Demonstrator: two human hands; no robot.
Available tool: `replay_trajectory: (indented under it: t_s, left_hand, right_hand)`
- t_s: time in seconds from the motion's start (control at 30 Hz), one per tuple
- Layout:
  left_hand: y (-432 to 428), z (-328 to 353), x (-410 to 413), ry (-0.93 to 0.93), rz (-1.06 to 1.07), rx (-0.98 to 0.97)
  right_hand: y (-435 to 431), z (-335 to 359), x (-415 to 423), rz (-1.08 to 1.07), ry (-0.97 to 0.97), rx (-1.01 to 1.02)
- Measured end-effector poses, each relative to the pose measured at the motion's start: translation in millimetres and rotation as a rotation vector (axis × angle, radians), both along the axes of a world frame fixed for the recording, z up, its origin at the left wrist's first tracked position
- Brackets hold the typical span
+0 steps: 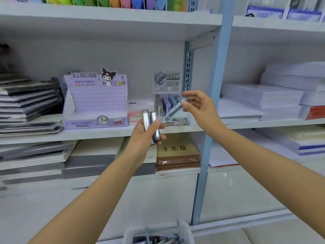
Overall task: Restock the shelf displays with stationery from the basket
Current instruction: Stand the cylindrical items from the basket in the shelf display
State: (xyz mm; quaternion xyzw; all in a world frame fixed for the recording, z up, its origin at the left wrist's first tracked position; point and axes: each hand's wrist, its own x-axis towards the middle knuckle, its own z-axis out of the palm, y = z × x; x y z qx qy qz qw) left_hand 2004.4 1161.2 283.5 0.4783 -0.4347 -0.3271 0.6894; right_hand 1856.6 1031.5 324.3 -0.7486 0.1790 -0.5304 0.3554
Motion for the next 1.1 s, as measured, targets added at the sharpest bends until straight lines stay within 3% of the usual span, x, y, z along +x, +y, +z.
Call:
replay_trajectory:
  t_s: [0.2, 0.57, 1.1]
  left_hand:
    - [-6.3, 15.8, 5.4, 0.015, -0.043, 0.014]
    - [-19.2, 13.7, 20.3, 0.006, -0.107, 0.04]
    - [-30.7, 9.7, 24.1, -0.006, -0.11, 0.041]
  right_hand:
    - [-34.7, 20.0, 10.1, -0.196, 0.15, -0.09]
    - [-66.3, 15.3, 30.2, -0.215, 0.398, -0.206]
    - [-68.1, 4.8, 46.3, -0.379, 0.474, -0.247]
